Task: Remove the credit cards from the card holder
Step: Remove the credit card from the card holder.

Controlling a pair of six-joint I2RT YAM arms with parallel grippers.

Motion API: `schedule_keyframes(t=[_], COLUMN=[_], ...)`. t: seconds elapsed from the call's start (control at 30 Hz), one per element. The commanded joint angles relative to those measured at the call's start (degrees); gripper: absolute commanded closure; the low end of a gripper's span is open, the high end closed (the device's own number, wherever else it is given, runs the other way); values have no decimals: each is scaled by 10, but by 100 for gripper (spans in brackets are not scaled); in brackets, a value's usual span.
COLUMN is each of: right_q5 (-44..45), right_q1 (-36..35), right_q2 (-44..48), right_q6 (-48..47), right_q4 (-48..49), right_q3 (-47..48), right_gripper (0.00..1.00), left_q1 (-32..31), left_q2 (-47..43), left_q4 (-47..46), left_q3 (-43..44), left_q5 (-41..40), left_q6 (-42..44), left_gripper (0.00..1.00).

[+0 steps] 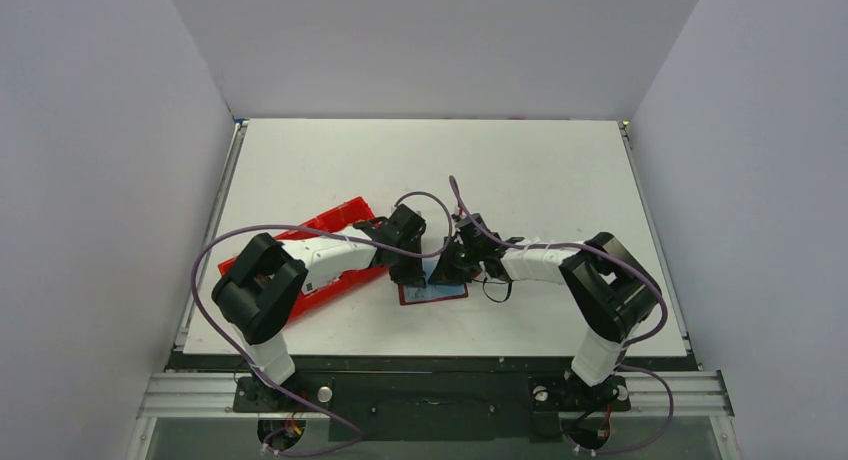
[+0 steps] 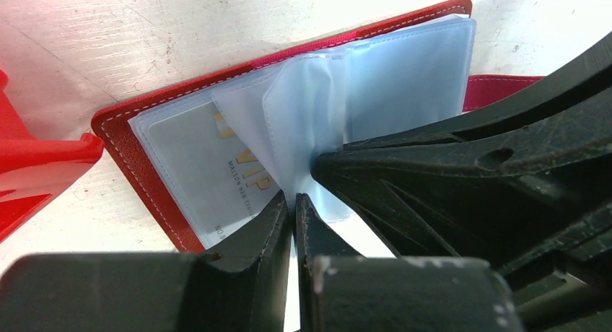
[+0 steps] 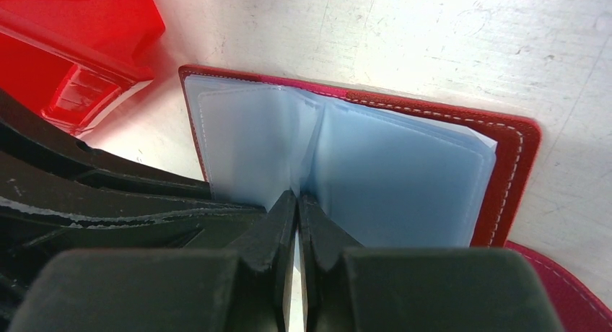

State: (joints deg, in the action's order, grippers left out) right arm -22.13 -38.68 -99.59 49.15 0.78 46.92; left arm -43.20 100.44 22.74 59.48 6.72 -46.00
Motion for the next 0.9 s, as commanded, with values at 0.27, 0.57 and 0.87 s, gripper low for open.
schedule_keyframes(t=[0.27, 0.57, 0.87], right_q5=[54, 98, 100], right_q1=[17, 29, 34], right_q2=[61, 112, 143], right_q6=[-3, -8, -4], right_q4=[-87, -170, -175], right_q3=[12, 39, 29], right_gripper=[75, 67, 59], left_q1=[-4, -5, -8], left_q2=[-1, -4, 1], left_q4=[6, 7, 8], left_q3=[16, 18, 29], left_q5=[-11, -12, -10], left_q6=[6, 6, 8], left_gripper=[97, 98, 98])
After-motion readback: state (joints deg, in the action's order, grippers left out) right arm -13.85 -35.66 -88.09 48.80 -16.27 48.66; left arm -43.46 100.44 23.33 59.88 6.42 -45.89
